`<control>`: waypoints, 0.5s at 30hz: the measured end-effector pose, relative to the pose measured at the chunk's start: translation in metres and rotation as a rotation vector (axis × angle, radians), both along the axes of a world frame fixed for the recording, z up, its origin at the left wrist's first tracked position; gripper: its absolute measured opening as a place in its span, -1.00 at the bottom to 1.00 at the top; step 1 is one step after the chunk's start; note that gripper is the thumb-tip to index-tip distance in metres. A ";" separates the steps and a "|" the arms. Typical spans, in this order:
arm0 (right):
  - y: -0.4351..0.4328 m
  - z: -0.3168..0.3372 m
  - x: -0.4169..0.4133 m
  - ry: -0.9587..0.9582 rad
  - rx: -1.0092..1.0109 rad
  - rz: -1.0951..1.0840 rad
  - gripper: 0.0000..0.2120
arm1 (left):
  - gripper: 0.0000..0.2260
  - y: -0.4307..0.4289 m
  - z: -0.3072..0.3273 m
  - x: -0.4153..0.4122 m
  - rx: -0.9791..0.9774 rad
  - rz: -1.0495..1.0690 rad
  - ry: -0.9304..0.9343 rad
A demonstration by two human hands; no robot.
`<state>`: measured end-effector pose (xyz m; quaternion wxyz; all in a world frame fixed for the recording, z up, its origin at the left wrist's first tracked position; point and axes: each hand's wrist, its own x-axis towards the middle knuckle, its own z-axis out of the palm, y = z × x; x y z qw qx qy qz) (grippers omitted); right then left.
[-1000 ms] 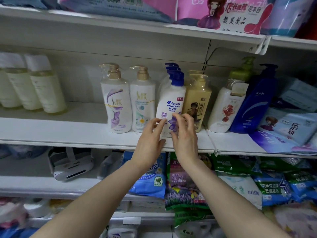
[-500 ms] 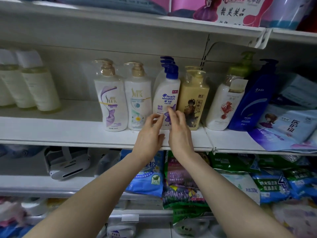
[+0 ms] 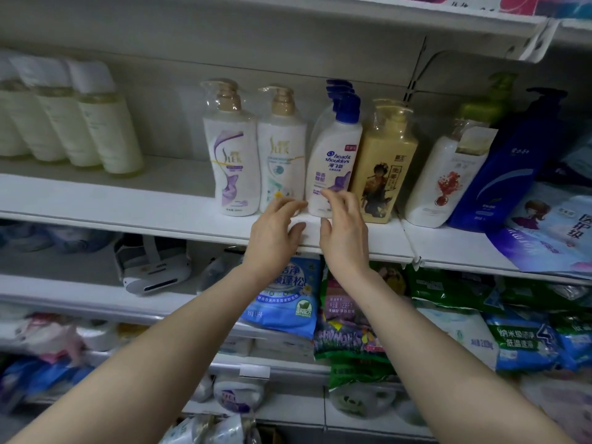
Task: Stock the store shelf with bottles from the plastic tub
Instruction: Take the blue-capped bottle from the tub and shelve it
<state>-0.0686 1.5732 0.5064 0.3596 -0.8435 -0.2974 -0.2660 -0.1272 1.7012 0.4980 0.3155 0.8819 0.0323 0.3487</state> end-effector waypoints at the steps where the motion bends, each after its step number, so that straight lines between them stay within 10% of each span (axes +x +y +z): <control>1: 0.005 0.000 -0.005 -0.006 0.006 0.013 -0.54 | -0.70 0.005 0.000 -0.007 -0.018 0.014 -0.018; 15: 0.133 -0.014 -0.113 -0.002 0.033 0.214 -0.58 | -0.72 0.120 -0.003 -0.147 -0.063 0.261 -0.035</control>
